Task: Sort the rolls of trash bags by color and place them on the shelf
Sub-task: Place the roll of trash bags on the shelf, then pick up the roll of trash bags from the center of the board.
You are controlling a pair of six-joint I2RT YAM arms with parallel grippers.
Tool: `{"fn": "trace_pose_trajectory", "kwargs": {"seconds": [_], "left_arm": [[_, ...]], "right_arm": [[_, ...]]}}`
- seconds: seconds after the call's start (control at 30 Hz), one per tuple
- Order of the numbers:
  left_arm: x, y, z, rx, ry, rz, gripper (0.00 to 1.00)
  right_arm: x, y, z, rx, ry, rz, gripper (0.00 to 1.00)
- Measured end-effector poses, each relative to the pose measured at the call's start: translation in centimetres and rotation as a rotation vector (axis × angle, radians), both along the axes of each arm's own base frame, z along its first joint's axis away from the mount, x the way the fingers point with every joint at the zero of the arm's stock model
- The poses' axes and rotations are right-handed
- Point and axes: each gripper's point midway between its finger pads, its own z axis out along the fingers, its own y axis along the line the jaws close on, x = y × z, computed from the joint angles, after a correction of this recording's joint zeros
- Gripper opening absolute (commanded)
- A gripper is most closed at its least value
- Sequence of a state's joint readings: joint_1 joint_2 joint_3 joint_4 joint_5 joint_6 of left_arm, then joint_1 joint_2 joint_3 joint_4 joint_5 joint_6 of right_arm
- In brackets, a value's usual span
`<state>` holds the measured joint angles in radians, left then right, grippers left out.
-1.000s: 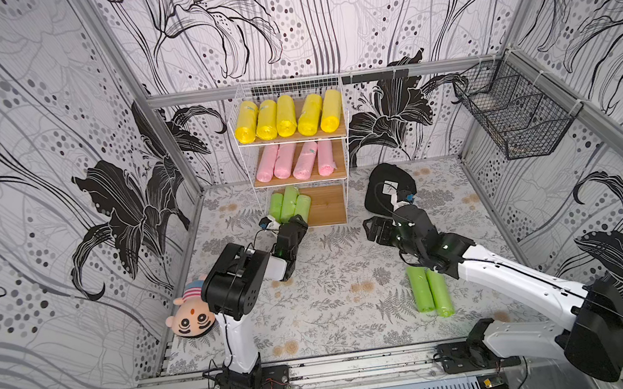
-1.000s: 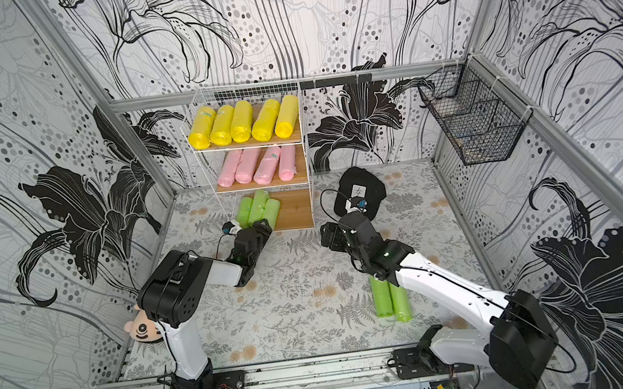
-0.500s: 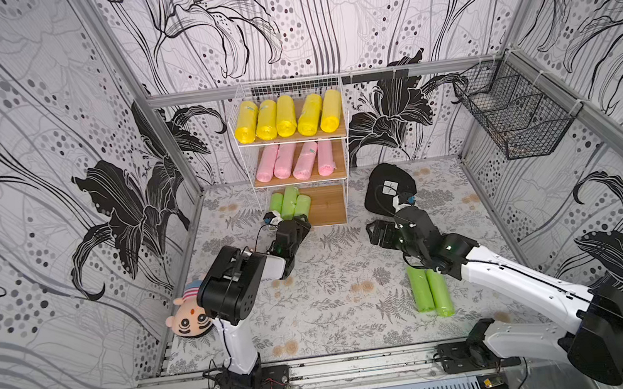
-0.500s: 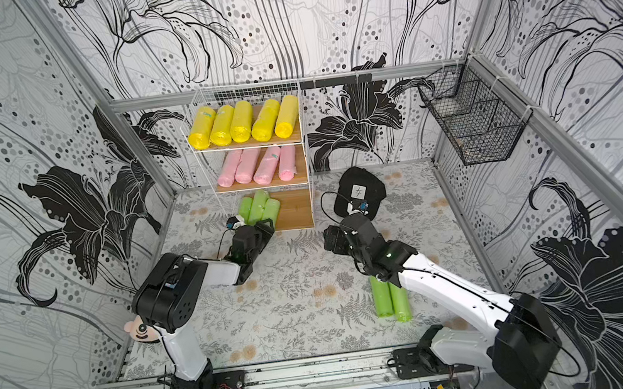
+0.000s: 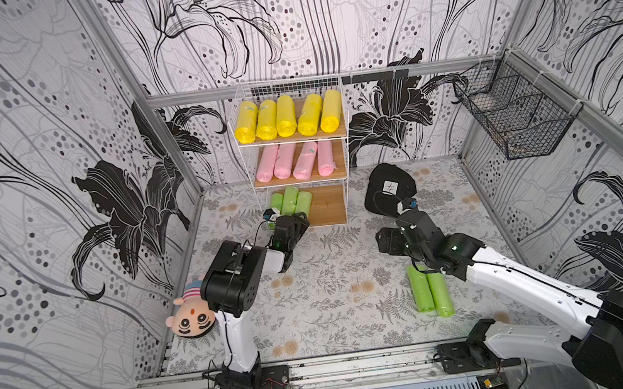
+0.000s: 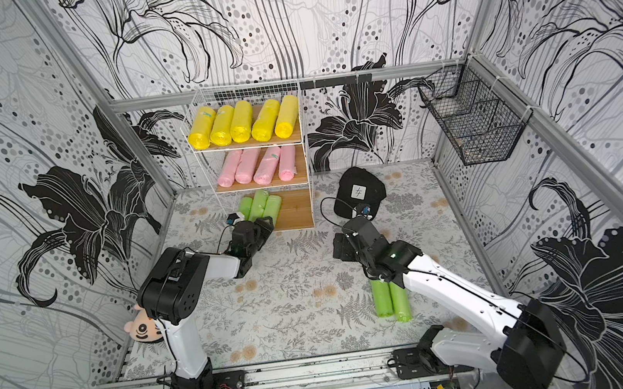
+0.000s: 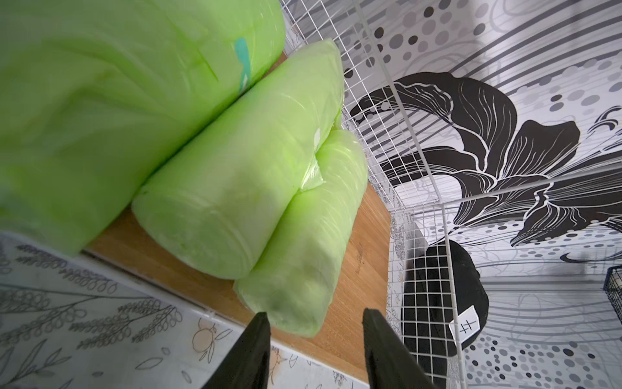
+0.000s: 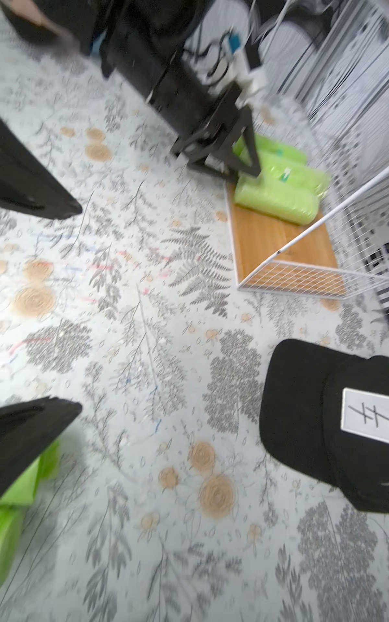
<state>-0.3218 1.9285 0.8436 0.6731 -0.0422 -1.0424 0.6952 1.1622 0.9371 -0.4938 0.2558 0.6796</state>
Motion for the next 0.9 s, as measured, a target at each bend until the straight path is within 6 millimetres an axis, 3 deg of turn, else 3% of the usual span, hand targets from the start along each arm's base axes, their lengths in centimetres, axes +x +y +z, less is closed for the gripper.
{"fn": "trace_pose_trajectory", "kwargs": {"seconds": [0.3,0.6,0.73,0.9], "left_arm": [[-5.6,-2.0,5.3,0.001,-0.071,-0.106,0.59],[-9.3,-4.5,9.0,0.071,-0.098,-0.278,0.60],[-10.1,-4.7,9.6,0.082,-0.105,-0.304,0.60],[-10.9,-4.5,8.6,0.089,-0.081,-0.317,0.61]], "right_arm": [[-4.3,-4.6,-4.8,-0.317,0.276,0.011,0.82],[-5.7,-6.0,-9.6,-0.480,0.441,0.052,0.81],[-5.6,-6.5,-10.8,-0.477,0.470,0.050,0.78],[-5.5,-6.2,-12.4,-0.472,0.500,0.066,0.73]]}}
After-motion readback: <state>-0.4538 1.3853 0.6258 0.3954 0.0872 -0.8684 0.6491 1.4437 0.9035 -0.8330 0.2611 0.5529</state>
